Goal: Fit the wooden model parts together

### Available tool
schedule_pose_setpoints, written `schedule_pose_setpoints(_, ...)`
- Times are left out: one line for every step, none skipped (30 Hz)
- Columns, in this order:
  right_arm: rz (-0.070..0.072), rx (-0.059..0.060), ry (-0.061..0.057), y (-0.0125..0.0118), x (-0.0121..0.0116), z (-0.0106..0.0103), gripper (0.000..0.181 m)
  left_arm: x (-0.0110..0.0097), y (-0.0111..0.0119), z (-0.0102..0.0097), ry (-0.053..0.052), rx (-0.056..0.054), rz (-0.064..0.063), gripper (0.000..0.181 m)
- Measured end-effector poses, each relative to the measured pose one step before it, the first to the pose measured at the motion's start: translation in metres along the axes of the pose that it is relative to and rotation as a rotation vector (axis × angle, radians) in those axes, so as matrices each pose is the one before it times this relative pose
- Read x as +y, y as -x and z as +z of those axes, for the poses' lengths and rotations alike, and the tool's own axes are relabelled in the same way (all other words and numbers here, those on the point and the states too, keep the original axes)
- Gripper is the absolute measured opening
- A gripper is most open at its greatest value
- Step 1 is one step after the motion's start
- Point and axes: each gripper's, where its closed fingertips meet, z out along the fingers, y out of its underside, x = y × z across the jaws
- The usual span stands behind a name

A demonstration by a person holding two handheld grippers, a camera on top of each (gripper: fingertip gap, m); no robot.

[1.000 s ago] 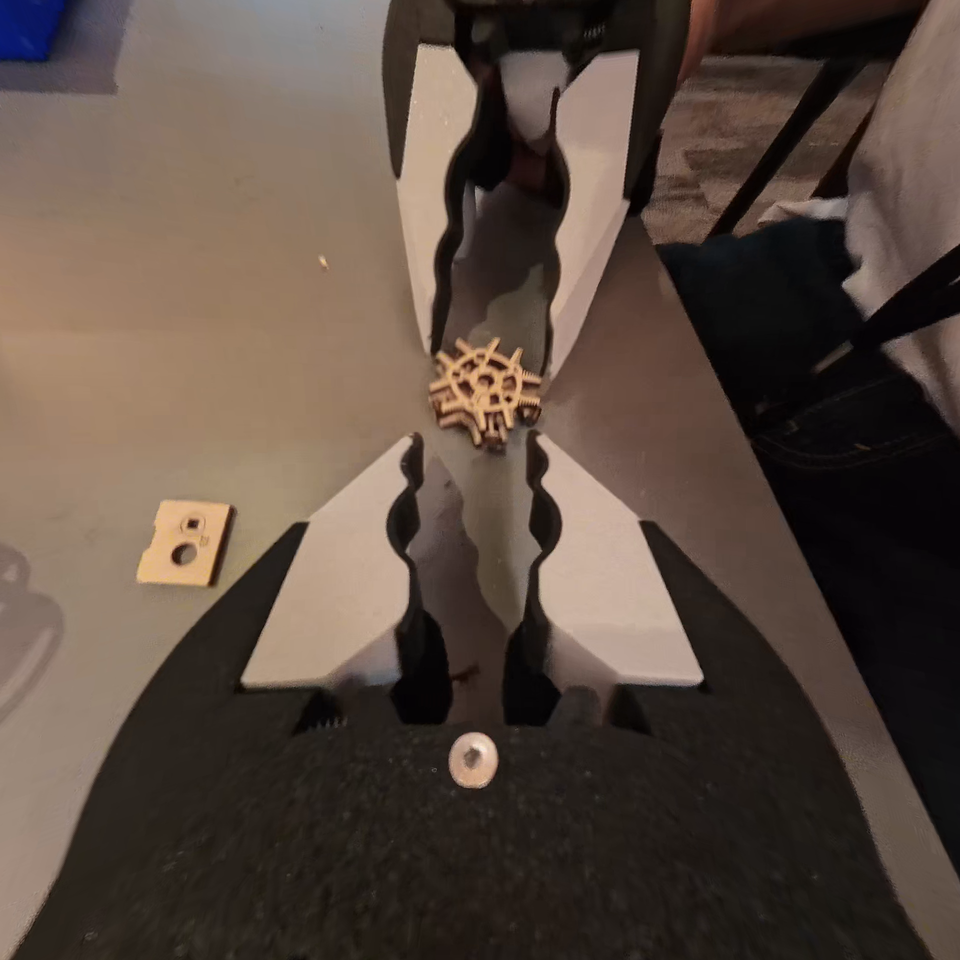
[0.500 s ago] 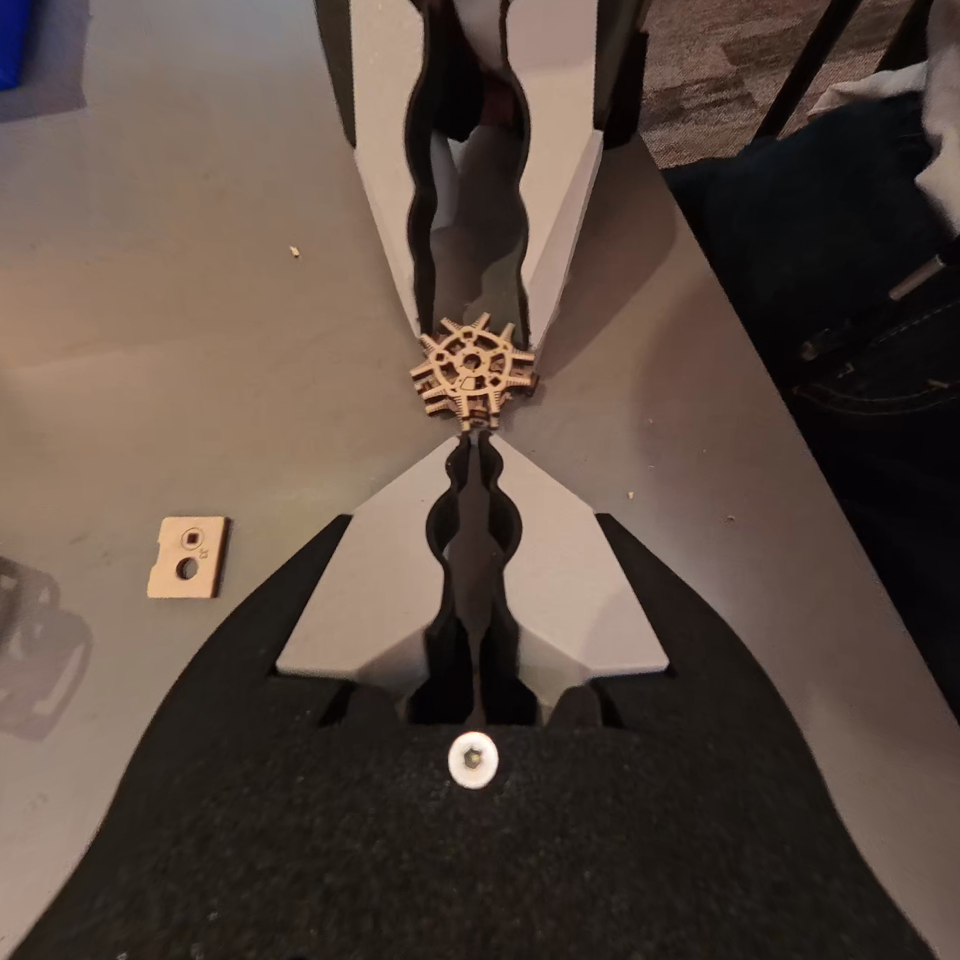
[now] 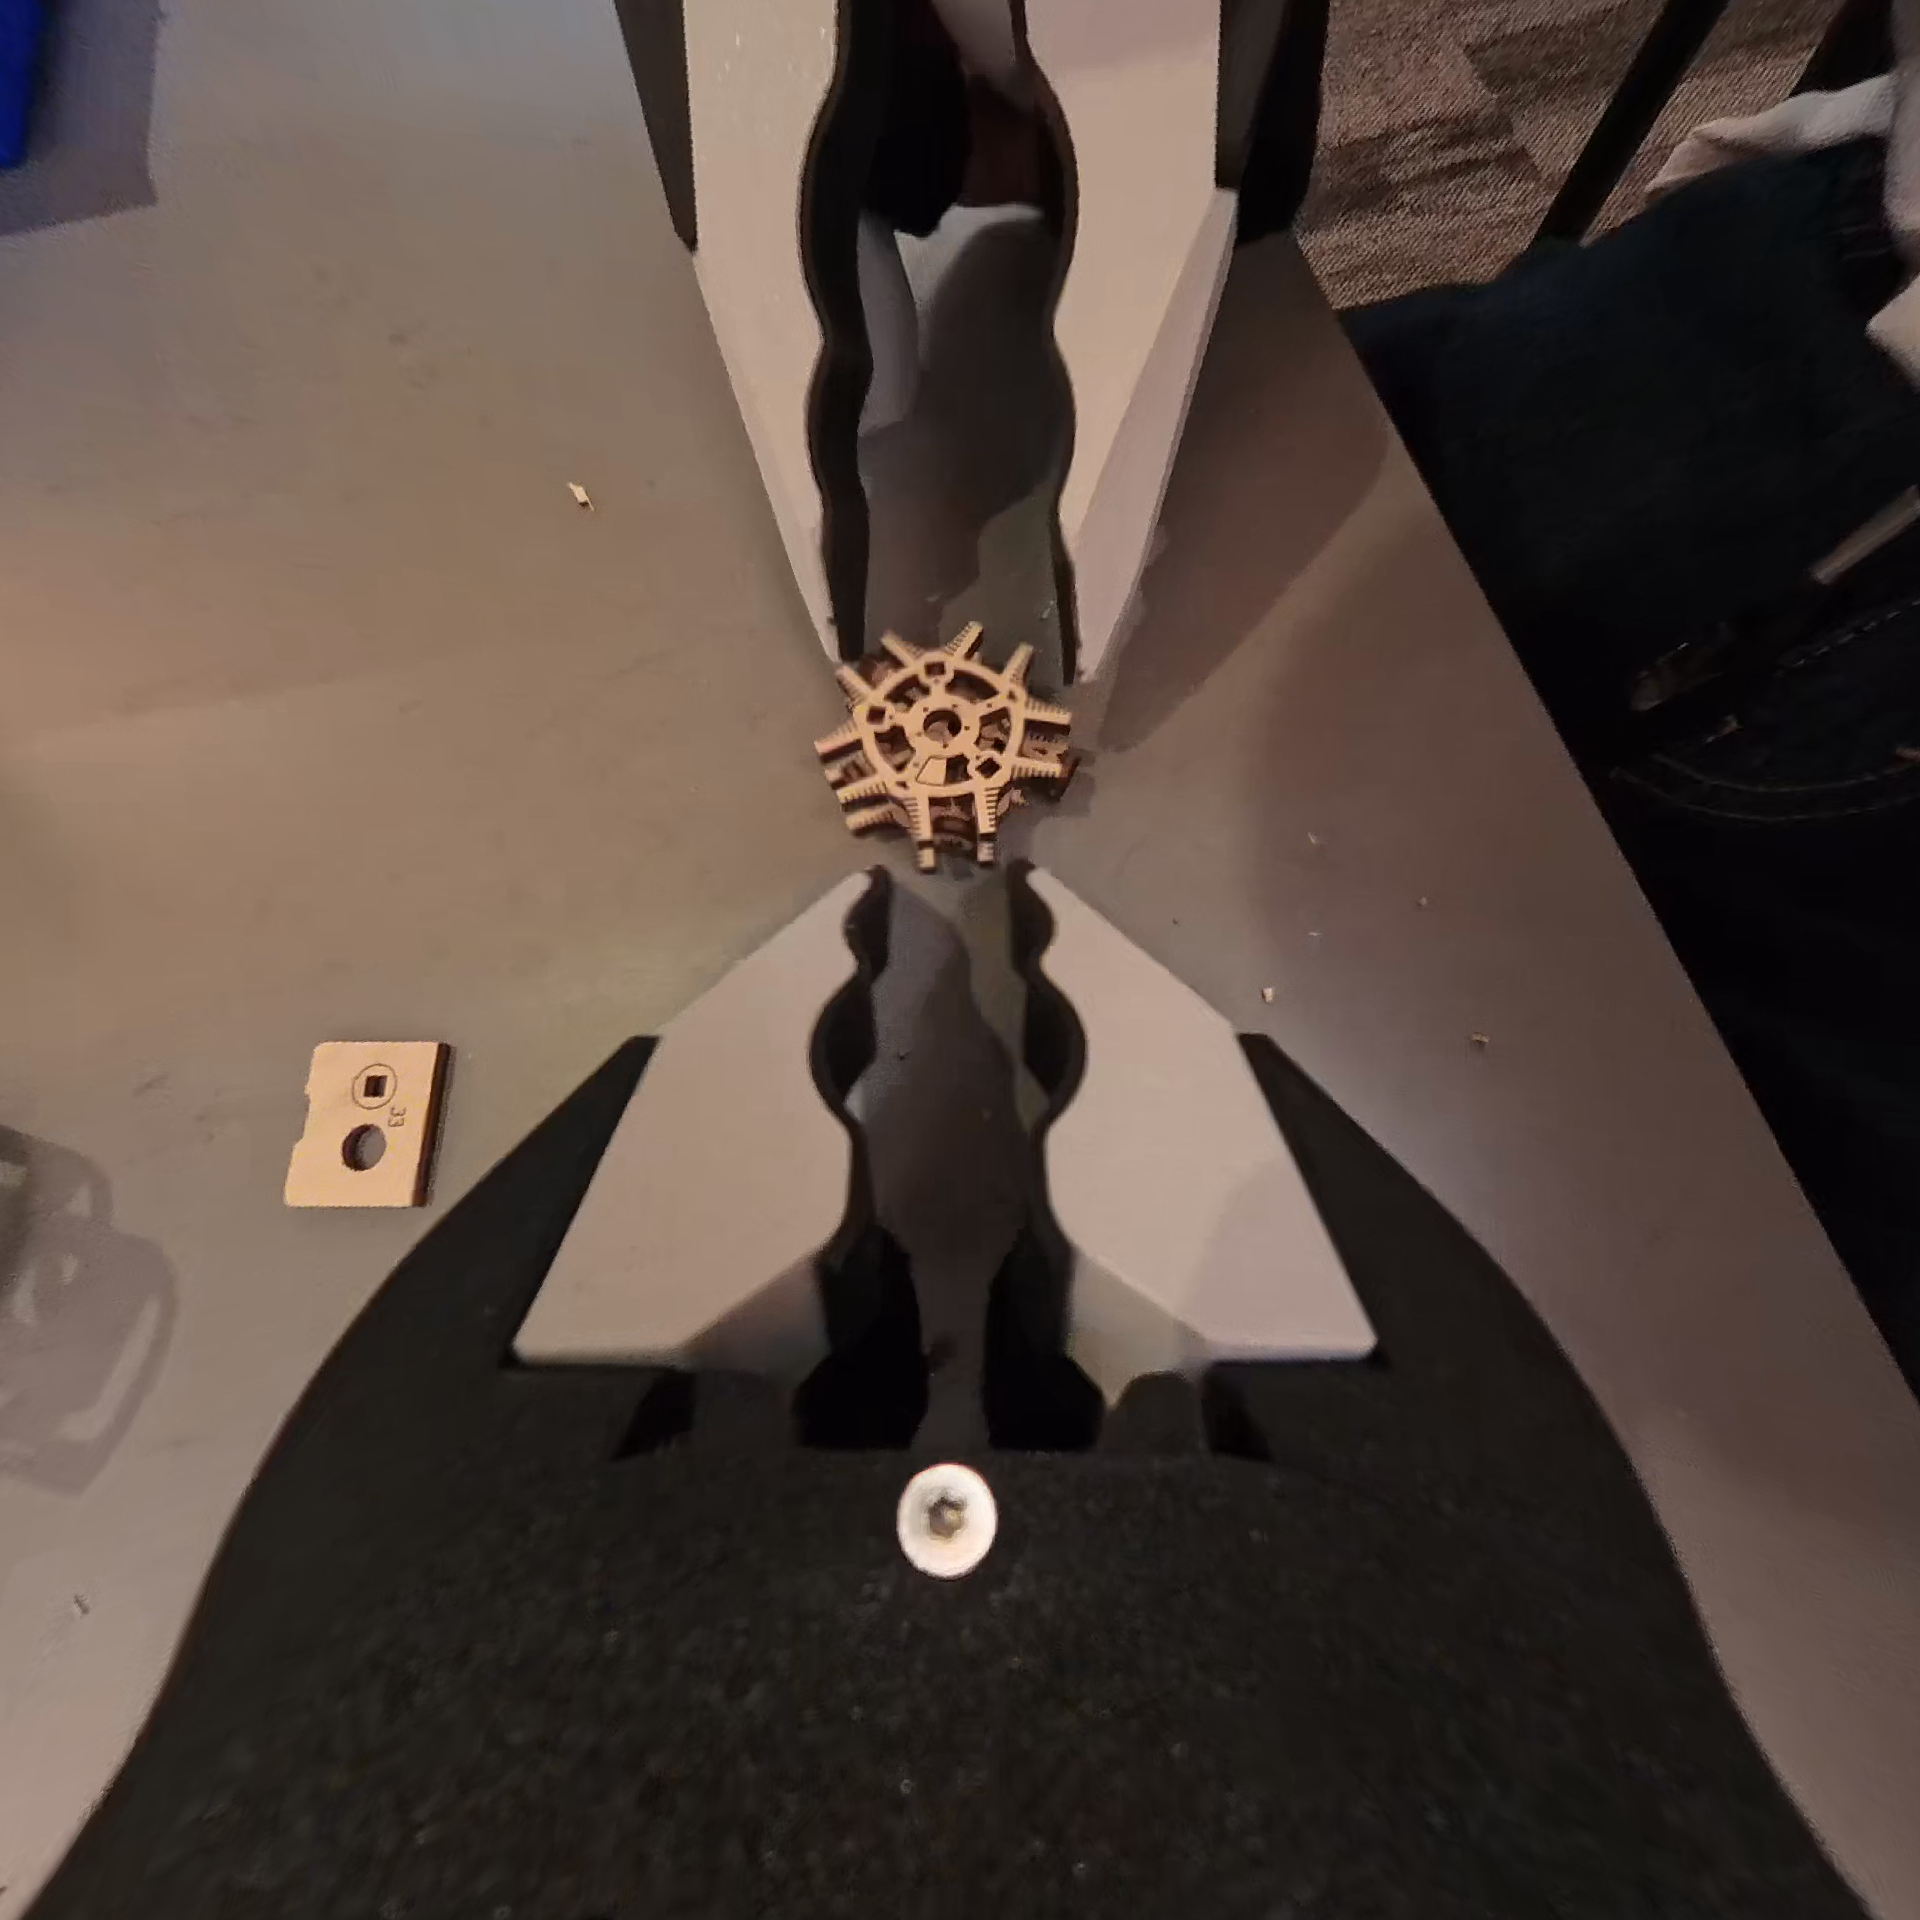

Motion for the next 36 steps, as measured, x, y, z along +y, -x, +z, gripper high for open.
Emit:
schedule_pose_setpoints(-0.0005, 0.0087, -0.0059, -0.00083, -0.00156, -0.00283, 0.042, -0.00084, -0.00037, 0.00040, -0.0029, 0.0026, -0.0047, 0.029)
schedule_pose_setpoints(-0.0010, 0.0114, -0.0069, -0.00141, -0.00148, -0.00363, 0.042, -0.00022, -0.00044, 0.00061, 0.0006, 0.0038, -0.0056, 0.036)
schedule_pose_setpoints(0.0027, 0.0132, -0.0058, -0.00181, -0.00087, -0.00430, 0.042, -0.00025, 0.00004, 0.00025, -0.0005, 0.0008, -0.0037, 0.042)
schedule_pose_setpoints(0.0084, 0.0152, -0.0038, -0.00213, 0.00054, -0.00490, 0.042, -0.00039, 0.00024, -0.00030, -0.0035, -0.0008, -0.0011, 0.047)
schedule_pose_setpoints(0.0124, 0.0184, -0.0049, -0.00250, 0.00167, -0.00541, 0.041, -0.00080, 0.00077, -0.00055, -0.0066, -0.0028, -0.0028, 0.050)
schedule_pose_setpoints(0.0070, 0.0306, 0.0000, -0.00443, 0.00339, -0.00642, 0.041, -0.00128, 0.00108, -0.00068, -0.0094, -0.0025, -0.0067, 0.056)
schedule_pose_setpoints(0.0040, 0.0426, 0.0046, -0.00648, 0.00490, -0.00711, 0.040, -0.00221, 0.00066, -0.00066, -0.0138, 0.0007, -0.0086, 0.061)
schedule_pose_setpoints(0.0066, 0.0412, 0.0071, -0.00660, 0.00606, -0.00744, 0.039, -0.00278, 0.00049, -0.00072, -0.0161, 0.0007, -0.0080, 0.062)
schedule_pose_setpoints(0.0109, 0.0368, 0.0090, -0.00592, 0.00685, -0.00689, 0.038, -0.00271, 0.00023, -0.00011, -0.0135, -0.0007, -0.0049, 0.063)
schedule_pose_setpoints(0.0158, 0.0264, 0.0047, -0.00442, 0.00689, -0.00590, 0.036, -0.00219, -0.00018, 0.00052, -0.0089, -0.0021, -0.0001, 0.063)
schedule_pose_setpoints(0.0185, 0.0224, -0.0039, -0.00402, 0.00613, -0.00418, 0.033, -0.00163, -0.00001, 0.00090, -0.0045, -0.0067, 0.0043, 0.063)
schedule_pose_setpoints(0.0159, 0.0234, -0.0035, -0.00437, 0.00515, -0.00220, 0.032, -0.00153, -0.00014, 0.00125, -0.0030, -0.0076, 0.0068, 0.063)
schedule_pose_setpoints(0.0057, 0.0094, -0.0004, -0.00196, 0.00322, 0.00032, 0.032, -0.00131, -0.00055, 0.00121, -0.0021, -0.0032, 0.0057, 0.063)
schedule_pose_setpoints(-0.0072, -0.0014, 0.0039, -0.00002, 0.00069, 0.00211, 0.032, -0.00077, -0.00106, 0.00129, 0.0015, 0.0034, 0.0020, 0.063)
schedule_pose_setpoints(-0.0173, -0.0043, 0.0021, 0.00040, -0.00202, 0.00340, 0.033, 0.00015, -0.00095, 0.00143, 0.0060, 0.0053, -0.0013, 0.063)
schedule_pose_setpoints(-0.0218, -0.0117, -0.0019, 0.00100, -0.00342, 0.00416, 0.032, 0.00056, -0.00034, 0.00130, 0.0082, 0.0029, -0.0013, 0.063)
schedule_pose_setpoints(-0.0225, -0.0165, 0.0034, 0.00016, -0.00300, 0.00464, 0.032, 0.00065, -0.00036, 0.00105, 0.0072, 0.0024, 0.0004, 0.063)
schedule_pose_setpoints(-0.0198, -0.0162, 0.0106, -0.00159, -0.00183, 0.00416, 0.032, 0.00034, -0.00049, 0.00087, 0.0049, 0.0030, 0.0003, 0.063)
schedule_pose_setpoints(-0.0095, -0.0322, 0.0083, -0.00014, -0.00128, 0.00302, 0.032, 0.00028, -0.00019, 0.00072, 0.0041, 0.0018, -0.0014, 0.063)
schedule_pose_setpoints(0.0089, -0.0466, 0.0000, 0.00134, -0.00113, 0.00218, 0.029, 0.00046, -0.00026, 0.00083, 0.0059, 0.0040, -0.0028, 0.063)
schedule_pose_setpoints(0.0284, -0.0523, -0.0067, 0.00248, -0.00084, 0.00174, 0.026, 0.00102, -0.00023, 0.00091, 0.0088, 0.0064, -0.0052, 0.063)
schedule_pose_setpoints(0.0288, -0.0491, -0.0040, 0.00317, -0.00025, 0.00156, 0.025, 0.00081, 0.00025, 0.00106, 0.0081, 0.0046, -0.0073, 0.063)
schedule_pose_setpoints(0.0091, -0.0169, 0.0110, -0.00005, 0.00047, 0.00047, 0.021, 0.00031, 0.00013, 0.00087, 0.0050, 0.0037, -0.0051, 0.063)
schedule_pose_setpoints(-0.0179, 0.0162, 0.0067, -0.00271, 0.00036, 0.00015, 0.018, -0.00049, -0.00030, 0.00063, 0.0008, 0.0027, -0.0004, 0.063)
schedule_pose_setpoints(-0.0353, 0.0191, 0.0101, -0.00133, 0.00130, 0.00014, 0.012, -0.00129, 0.00007, 0.00021, -0.0057, -0.0014, 0.0018, 0.063)
schedule_pose_setpoints(-0.0318, 0.0136, 0.0098, 0.00094, 0.00126, -0.00013, 0.008, -0.00245, 0.00041, -0.00039, -0.0133, -0.0039, 0.0008, 0.063)
schedule_pose_setpoints(-0.0218, 0.0165, 0.0088, 0.00063, 0.00068, -0.00025, 0.008, -0.00366, 0.00124, -0.00102, -0.0215, -0.0079, -0.0024, 0.062)
schedule_pose_setpoints(-0.0177, 0.0222, 0.0078, -0.00046, 0.00029, -0.00082, 0.008, -0.00520, 0.00253, -0.00162, -0.0306, -0.0165, -0.0049, 0.060)
schedule_pose_setpoints(-0.0166, 0.0207, -0.0015, -0.00038, -0.00141, -0.00154, 0.008, -0.00608, 0.00189, -0.00147, -0.0338, -0.0149, -0.0015, 0.057)
schedule_pose_setpoints(-0.0120, 0.0111, -0.0221, 0.00118, -0.00575, -0.00297, 0.008, -0.00588, 0.00038, -0.00047, -0.0240, -0.0141, 0.0108, 0.053)
schedule_pose_setpoints(0.0046, -0.0091, -0.0362, 0.00348, -0.00888, -0.00329, 0.008, -0.00487, 0.00023, 0.00072, -0.0094, -0.0259, 0.0330, 0.048)
schedule_pose_setpoints(0.0311, -0.0496, -0.0354, 0.00834, -0.00931, -0.00247, 0.007, -0.00383, -0.00050, 0.00158, 0.0016, -0.0324, 0.0567, 0.045)
schedule_pose_setpoints(0.0636, -0.0826, -0.0193, 0.01131, -0.00694, -0.00052, 0.007, -0.00356, -0.00044, 0.00147, 0.0062, -0.0396, 0.0685, 0.041)
schedule_pose_setpoints(0.0859, -0.0922, -0.0066, 0.01092, -0.00444, 0.00085, 0.007, -0.00383, -0.00079, 0.00109, 0.0024, -0.0368, 0.0676, 0.038)
schedule_pose_setpoints(0.0832, -0.0918, -0.0106, 0.01046, -0.00329, 0.00109, 0.007, -0.00376, -0.00266, 0.00059, 0.0001, -0.0230, 0.0603, 0.037)
schedule_pose_setpoints(0.0680, -0.0685, -0.0087, 0.00713, -0.00174, 0.00136, 0.007, -0.00316, -0.00388, -0.00010, 0.0018, -0.0138, 0.0576, 0.037)
